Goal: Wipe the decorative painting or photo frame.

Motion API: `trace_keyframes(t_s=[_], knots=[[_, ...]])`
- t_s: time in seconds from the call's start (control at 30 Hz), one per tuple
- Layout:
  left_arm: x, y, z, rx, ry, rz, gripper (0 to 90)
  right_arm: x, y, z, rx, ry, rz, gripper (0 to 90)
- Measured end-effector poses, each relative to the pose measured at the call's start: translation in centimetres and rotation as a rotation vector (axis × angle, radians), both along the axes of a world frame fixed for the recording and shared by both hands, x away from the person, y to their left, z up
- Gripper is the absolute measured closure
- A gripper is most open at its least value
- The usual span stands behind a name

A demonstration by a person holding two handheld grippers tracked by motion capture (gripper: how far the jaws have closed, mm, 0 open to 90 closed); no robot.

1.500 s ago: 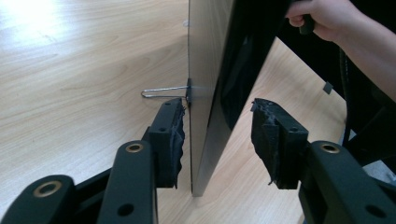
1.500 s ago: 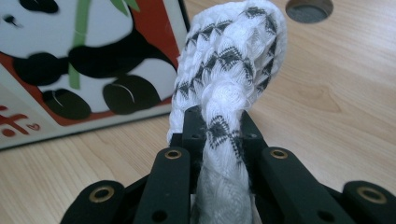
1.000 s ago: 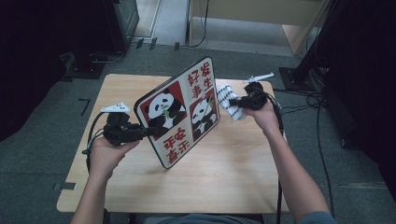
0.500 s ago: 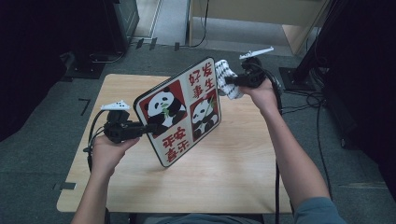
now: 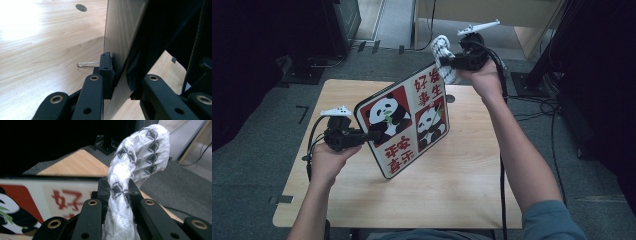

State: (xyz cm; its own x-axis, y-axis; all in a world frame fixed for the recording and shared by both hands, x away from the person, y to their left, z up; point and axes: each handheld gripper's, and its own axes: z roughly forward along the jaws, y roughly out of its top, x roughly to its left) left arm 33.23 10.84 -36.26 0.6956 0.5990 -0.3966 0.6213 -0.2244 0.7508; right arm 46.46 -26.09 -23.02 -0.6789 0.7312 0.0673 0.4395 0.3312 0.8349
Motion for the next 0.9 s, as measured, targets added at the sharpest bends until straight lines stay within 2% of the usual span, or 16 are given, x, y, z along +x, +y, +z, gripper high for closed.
trace_keyframes(t_s=[0.1,0.23,0.33,0.6,0.9], knots=[[0.1,0.1,0.0,0.003,-0.009,-0.01,78.4,0.0,1.2,0.2,-0.015,-0.019,0.019,79.0],[0.2,0.3,-0.1,0.001,-0.015,-0.019,78.7,0.0,1.8,-0.9,-0.016,-0.004,0.036,79.2],[0.3,0.5,-0.1,-0.005,-0.014,-0.024,78.7,-0.2,1.5,-1.7,-0.019,-0.01,0.041,79.5],[0.6,0.6,-0.2,-0.014,-0.018,-0.032,79.0,-0.7,0.5,-3.6,-0.021,0.028,0.043,79.6],[0.5,0.7,-0.2,-0.015,-0.015,-0.034,78.8,-1.2,0.1,-4.9,-0.031,0.039,0.05,79.6]])
